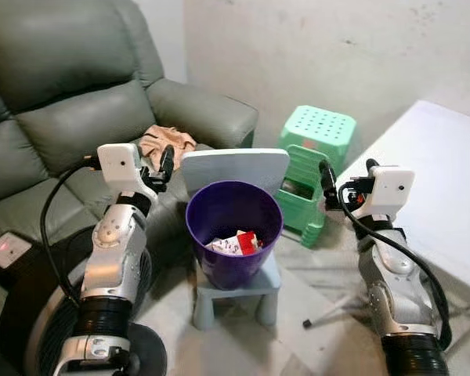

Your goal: Picking trash to rubbish bin

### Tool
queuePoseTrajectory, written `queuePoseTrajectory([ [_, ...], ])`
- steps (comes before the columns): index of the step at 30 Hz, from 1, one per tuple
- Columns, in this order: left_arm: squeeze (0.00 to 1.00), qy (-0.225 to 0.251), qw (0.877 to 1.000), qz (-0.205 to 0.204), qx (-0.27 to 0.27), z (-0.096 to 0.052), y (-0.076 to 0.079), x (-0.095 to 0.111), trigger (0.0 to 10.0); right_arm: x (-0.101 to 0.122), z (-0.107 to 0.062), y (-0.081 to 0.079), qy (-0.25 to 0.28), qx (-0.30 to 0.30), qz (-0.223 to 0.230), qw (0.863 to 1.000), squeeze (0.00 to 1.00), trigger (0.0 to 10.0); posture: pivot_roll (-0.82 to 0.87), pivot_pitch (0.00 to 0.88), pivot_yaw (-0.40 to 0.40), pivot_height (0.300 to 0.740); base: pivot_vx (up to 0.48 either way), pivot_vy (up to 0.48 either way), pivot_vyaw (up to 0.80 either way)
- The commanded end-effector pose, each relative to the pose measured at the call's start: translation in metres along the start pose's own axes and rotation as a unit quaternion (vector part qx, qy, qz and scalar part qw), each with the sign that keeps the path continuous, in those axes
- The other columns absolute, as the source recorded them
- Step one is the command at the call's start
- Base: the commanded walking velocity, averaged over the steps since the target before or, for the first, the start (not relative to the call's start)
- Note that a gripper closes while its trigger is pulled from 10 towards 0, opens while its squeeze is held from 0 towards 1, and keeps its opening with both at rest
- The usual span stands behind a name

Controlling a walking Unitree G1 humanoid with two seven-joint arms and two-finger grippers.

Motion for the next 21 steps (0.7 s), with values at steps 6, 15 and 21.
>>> queuePoseTrajectory([
  [6,0.0,-0.019,1.0,0.008,-0.003,0.0001,-0.0015,-0.0037,10.0,0.0092,0.0021,-0.0028,0.018,0.004,0.004,1.0,0.0,10.0,0.05,0.0,-0.019,0.74,0.0,0.0,0.0],
  [15,0.0,-0.028,1.0,0.0,-0.012,0.0002,-0.0006,-0.0047,10.0,0.0108,0.001,-0.0039,0.022,0.008,0.008,1.0,0.0,10.0,0.05,0.001,-0.018,0.74,0.031,0.0,0.0],
  [21,0.0,-0.031,0.999,-0.001,-0.016,0.0,-0.0001,-0.0049,10.0,0.0114,0.0007,-0.0041,0.025,0.01,0.009,1.0,0.0,10.0,0.05,0.002,-0.018,0.74,0.297,0.0,0.0],
])
Point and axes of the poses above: a point about 5 cm out from each wrist's last joint towards the gripper, its own z axis pointing out of the wrist towards the gripper, its own x axis along the axis of the wrist's last joint, y = z × x, the point moved 2 cm from there along z, pointing out of the wrist towards the gripper, and after that the axes turned 5 degrees about z, right-handed, at the moved point
